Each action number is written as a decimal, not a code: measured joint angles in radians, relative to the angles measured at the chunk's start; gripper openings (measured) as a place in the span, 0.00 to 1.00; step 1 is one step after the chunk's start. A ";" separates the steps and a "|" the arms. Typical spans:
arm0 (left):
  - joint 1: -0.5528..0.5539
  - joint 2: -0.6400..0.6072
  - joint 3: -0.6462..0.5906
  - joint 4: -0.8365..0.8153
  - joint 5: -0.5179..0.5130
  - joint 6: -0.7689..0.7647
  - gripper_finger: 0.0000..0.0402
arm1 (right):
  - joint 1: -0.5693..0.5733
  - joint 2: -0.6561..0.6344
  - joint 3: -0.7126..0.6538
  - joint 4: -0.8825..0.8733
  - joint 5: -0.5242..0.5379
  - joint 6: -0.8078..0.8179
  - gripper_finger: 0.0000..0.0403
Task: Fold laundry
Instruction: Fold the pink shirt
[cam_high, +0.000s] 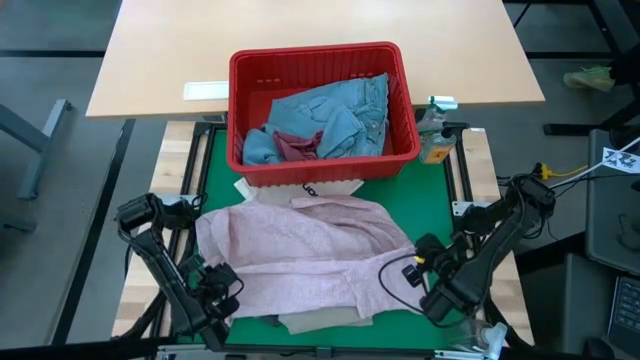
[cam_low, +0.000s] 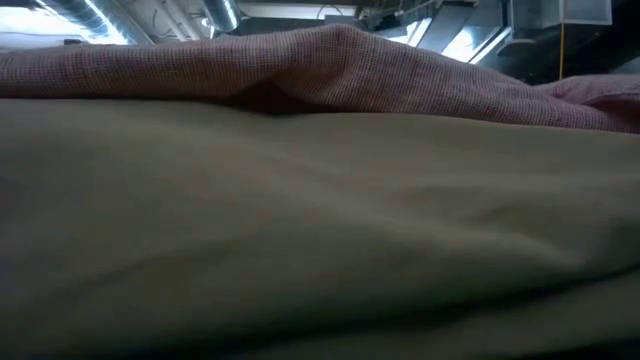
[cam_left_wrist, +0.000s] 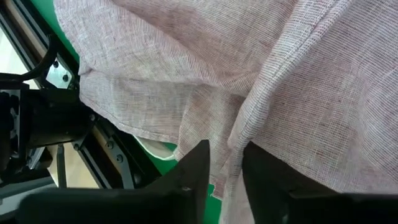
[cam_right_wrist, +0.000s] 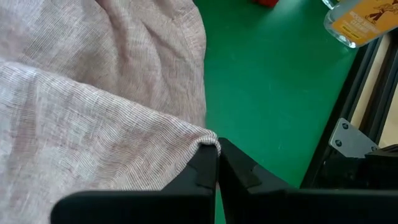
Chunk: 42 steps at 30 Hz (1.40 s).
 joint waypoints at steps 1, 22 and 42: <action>0.000 0.000 0.000 0.000 0.000 0.000 0.24 | -0.005 0.000 0.000 0.000 0.000 0.000 0.01; 0.048 0.001 0.005 -0.076 0.097 0.106 0.34 | -0.010 -0.009 0.017 0.000 -0.165 -0.155 0.35; 0.211 -0.014 0.029 -0.075 0.210 0.513 0.34 | -0.010 -0.010 0.167 0.003 -0.225 -0.376 0.36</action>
